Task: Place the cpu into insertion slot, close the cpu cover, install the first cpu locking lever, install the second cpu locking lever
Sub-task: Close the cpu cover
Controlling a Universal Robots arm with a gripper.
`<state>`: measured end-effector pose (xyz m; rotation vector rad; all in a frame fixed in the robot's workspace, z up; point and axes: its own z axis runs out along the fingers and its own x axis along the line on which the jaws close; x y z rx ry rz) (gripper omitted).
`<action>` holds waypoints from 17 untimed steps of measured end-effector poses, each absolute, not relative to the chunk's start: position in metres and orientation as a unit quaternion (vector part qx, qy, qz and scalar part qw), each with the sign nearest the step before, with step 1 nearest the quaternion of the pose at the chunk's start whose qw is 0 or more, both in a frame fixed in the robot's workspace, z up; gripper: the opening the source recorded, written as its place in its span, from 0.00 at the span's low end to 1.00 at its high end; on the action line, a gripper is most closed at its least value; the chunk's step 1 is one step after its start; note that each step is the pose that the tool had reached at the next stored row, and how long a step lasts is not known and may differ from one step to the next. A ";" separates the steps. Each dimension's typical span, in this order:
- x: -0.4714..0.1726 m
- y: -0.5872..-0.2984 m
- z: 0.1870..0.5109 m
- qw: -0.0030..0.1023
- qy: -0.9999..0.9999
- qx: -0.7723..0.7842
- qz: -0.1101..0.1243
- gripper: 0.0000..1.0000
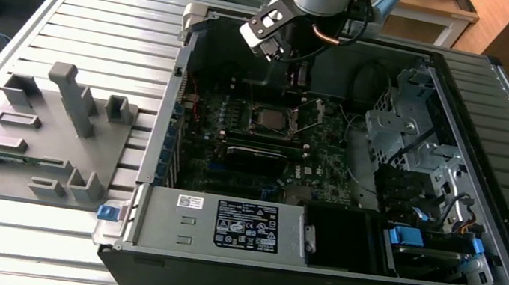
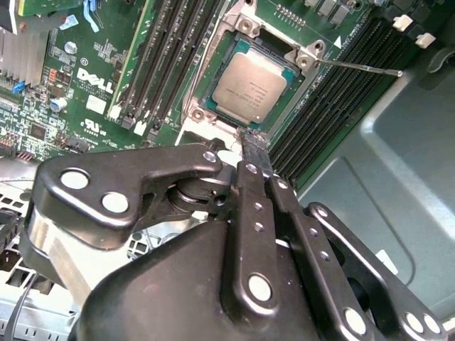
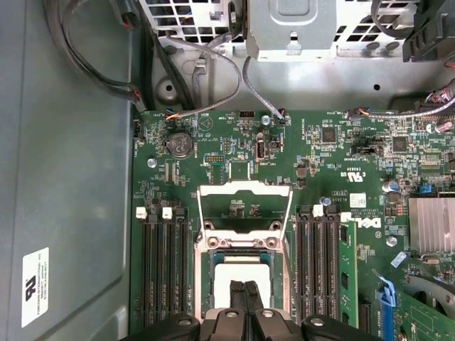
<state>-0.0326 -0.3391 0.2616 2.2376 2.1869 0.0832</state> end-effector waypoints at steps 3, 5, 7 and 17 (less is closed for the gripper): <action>-0.029 -0.339 0.262 0.006 0.699 0.715 0.027 0.11; -0.025 -0.339 0.262 0.006 0.699 0.715 0.027 0.11; -0.019 -0.339 0.262 0.006 0.699 0.715 0.027 0.11; 0.008 -0.339 0.261 0.006 0.699 0.715 0.027 0.11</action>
